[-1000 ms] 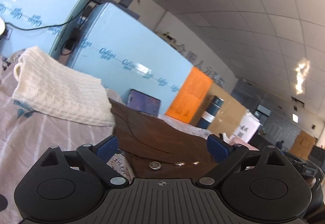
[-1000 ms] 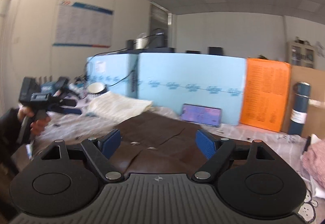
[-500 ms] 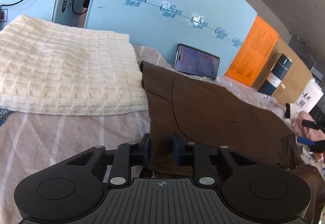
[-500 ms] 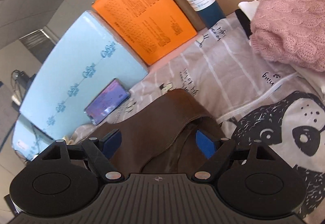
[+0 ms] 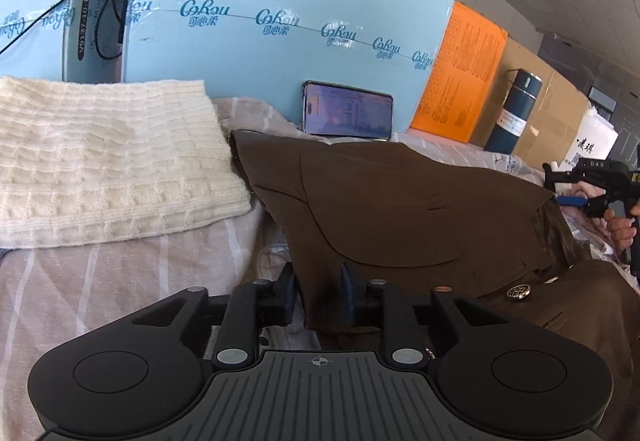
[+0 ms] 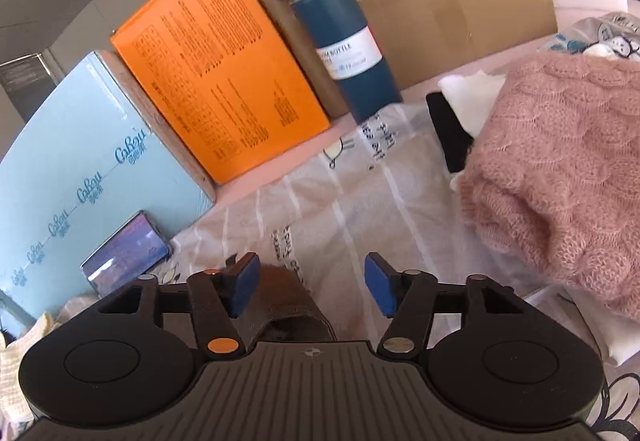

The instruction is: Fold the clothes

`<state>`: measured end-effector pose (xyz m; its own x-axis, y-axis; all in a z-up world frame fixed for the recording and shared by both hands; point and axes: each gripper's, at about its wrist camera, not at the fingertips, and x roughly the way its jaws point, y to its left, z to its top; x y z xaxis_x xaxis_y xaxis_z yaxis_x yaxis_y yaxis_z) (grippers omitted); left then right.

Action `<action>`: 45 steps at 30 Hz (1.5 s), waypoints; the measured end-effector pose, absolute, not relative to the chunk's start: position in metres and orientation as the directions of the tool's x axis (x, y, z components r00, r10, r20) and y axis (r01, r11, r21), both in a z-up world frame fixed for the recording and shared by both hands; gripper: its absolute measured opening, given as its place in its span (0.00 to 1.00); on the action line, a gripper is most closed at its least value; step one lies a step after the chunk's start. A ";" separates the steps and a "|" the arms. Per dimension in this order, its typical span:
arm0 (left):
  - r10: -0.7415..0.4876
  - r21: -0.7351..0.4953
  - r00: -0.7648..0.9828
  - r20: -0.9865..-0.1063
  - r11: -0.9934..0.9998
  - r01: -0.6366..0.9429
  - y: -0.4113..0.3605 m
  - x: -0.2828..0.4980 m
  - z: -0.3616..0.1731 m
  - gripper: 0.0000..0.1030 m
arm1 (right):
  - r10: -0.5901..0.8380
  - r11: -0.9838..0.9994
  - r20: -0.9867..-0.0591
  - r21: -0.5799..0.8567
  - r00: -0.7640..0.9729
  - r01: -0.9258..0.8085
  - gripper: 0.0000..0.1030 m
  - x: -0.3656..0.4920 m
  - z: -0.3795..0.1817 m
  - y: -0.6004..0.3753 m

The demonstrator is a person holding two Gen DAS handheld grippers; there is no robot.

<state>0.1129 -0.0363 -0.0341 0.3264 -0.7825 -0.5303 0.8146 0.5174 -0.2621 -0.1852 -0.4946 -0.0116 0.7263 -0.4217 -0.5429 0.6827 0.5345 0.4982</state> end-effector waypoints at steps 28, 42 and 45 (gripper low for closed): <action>-0.893 -0.285 0.087 -0.441 0.231 0.930 0.002 0.025 -0.036 0.77 | -0.028 0.906 -0.554 0.338 0.832 0.255 0.72 -0.239 -0.023 -0.324; -0.844 -0.028 0.347 -0.409 0.392 0.920 -0.001 0.002 -0.033 0.01 | -0.101 0.886 -0.515 0.342 0.851 0.312 0.15 -0.244 -0.022 -0.327; -0.860 0.016 0.394 -0.325 0.411 0.911 0.003 0.001 -0.016 0.02 | -0.115 0.901 -0.423 0.337 0.899 0.274 0.12 -0.245 -0.014 -0.321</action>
